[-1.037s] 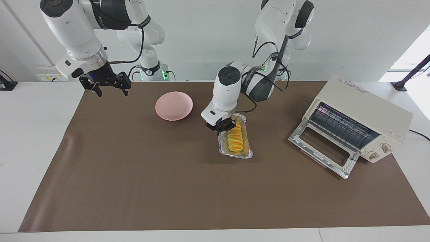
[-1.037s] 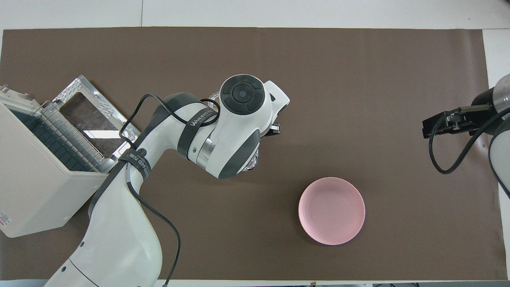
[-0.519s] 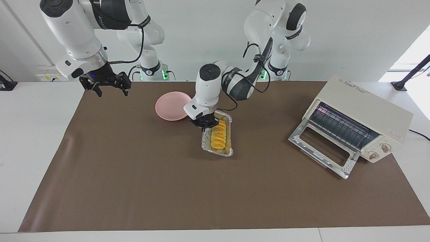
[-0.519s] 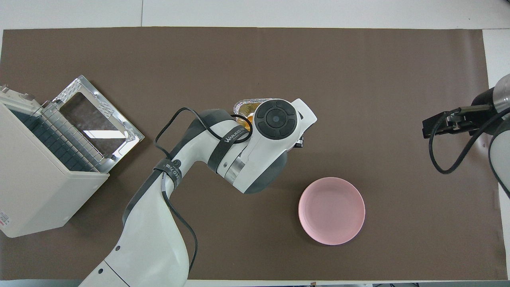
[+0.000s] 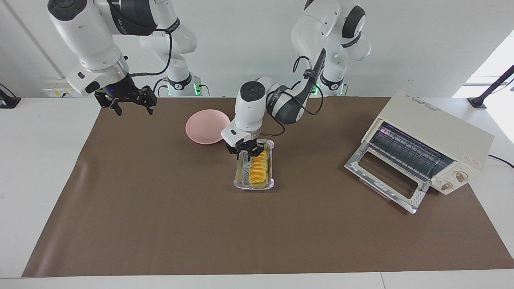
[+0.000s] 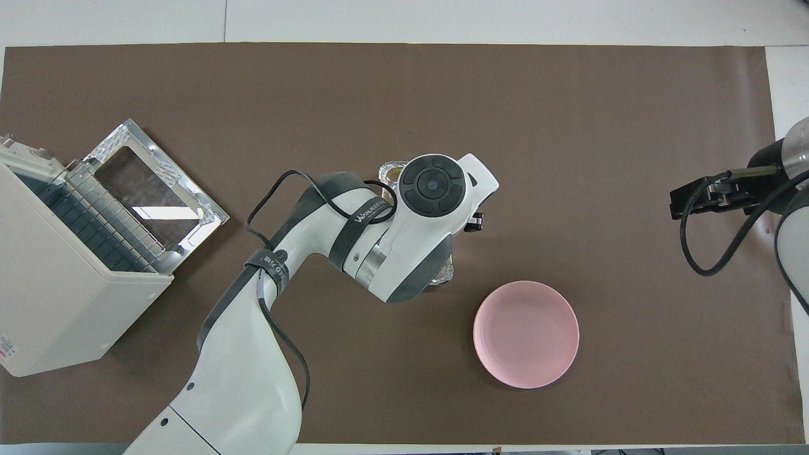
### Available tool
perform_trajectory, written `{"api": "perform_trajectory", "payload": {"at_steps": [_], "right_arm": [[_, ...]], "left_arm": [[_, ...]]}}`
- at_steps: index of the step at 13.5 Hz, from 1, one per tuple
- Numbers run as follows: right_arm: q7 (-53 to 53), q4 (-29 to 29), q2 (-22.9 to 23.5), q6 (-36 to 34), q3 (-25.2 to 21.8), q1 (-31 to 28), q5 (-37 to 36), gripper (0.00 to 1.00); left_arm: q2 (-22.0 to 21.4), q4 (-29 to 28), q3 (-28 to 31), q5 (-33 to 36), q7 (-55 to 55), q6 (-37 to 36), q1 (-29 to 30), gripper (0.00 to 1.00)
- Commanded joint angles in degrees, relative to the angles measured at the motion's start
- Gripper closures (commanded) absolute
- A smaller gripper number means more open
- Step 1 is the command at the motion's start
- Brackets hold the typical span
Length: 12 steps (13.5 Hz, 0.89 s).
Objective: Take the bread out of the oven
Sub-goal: 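Pull the foil tray out of the oven with the left gripper, then set the tray on the table while the right gripper reaches it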
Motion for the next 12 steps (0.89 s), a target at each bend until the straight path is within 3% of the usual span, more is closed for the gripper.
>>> {"api": "perform_trajectory", "payload": {"at_steps": [1, 4, 8, 12], "right_arm": [[-0.01, -3.27, -0.64, 5.30, 1.24, 1.78, 1.92, 0.00], [5.43, -3.63, 4.09, 11.37, 1.16, 7.92, 4.30, 0.00], [21.60, -3.72, 11.47, 22.18, 1.16, 18.13, 4.31, 0.00], [31.79, -11.44, 14.20, 34.57, 1.24, 21.93, 4.57, 0.00]], "left_arm": [[-6.32, -0.37, 0.01, -1.25, 0.59, -6.75, 6.57, 0.00], [-12.93, -1.09, 0.19, -0.82, 1.73, -16.85, 15.35, 0.00], [-19.27, -1.09, 0.36, -0.73, 12.01, -27.67, 30.91, 0.00], [-24.01, -2.04, 0.36, 1.37, 15.77, -37.94, 39.98, 0.00]]}}
